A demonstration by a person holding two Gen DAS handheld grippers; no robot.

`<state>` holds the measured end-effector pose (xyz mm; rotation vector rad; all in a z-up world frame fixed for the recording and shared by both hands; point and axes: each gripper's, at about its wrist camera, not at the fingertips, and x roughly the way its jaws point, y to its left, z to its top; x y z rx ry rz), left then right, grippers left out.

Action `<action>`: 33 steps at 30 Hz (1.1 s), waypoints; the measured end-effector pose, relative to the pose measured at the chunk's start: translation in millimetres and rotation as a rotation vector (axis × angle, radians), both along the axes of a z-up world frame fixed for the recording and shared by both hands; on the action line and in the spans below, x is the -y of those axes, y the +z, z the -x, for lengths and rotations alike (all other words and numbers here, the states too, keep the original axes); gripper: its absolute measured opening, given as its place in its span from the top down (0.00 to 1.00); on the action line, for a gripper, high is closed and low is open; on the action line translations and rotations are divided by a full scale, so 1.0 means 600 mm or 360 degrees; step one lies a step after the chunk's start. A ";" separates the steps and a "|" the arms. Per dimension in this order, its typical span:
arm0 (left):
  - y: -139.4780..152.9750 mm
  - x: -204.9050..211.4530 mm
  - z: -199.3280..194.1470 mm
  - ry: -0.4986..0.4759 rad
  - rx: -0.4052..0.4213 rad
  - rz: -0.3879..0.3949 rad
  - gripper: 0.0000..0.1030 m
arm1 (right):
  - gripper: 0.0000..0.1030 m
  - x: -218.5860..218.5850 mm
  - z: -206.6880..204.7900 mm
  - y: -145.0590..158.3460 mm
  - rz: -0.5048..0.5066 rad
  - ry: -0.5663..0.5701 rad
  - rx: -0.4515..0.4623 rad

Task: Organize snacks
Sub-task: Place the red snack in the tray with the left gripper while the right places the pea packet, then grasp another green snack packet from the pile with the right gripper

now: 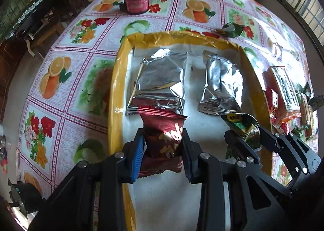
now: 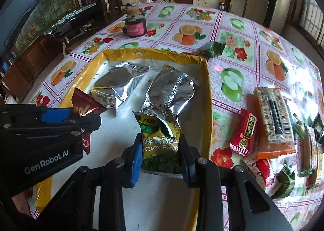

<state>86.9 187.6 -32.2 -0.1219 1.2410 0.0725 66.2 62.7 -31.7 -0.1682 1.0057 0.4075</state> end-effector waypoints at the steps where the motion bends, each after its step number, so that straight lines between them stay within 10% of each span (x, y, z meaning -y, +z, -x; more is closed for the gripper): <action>1: -0.003 0.001 -0.002 -0.0002 -0.0005 -0.0004 0.64 | 0.68 0.000 -0.002 -0.003 -0.0003 0.0003 -0.0015; 33: 0.048 0.047 0.076 -0.0021 0.0137 -0.0090 0.35 | 0.48 0.039 0.093 0.056 -0.0079 -0.0011 0.0081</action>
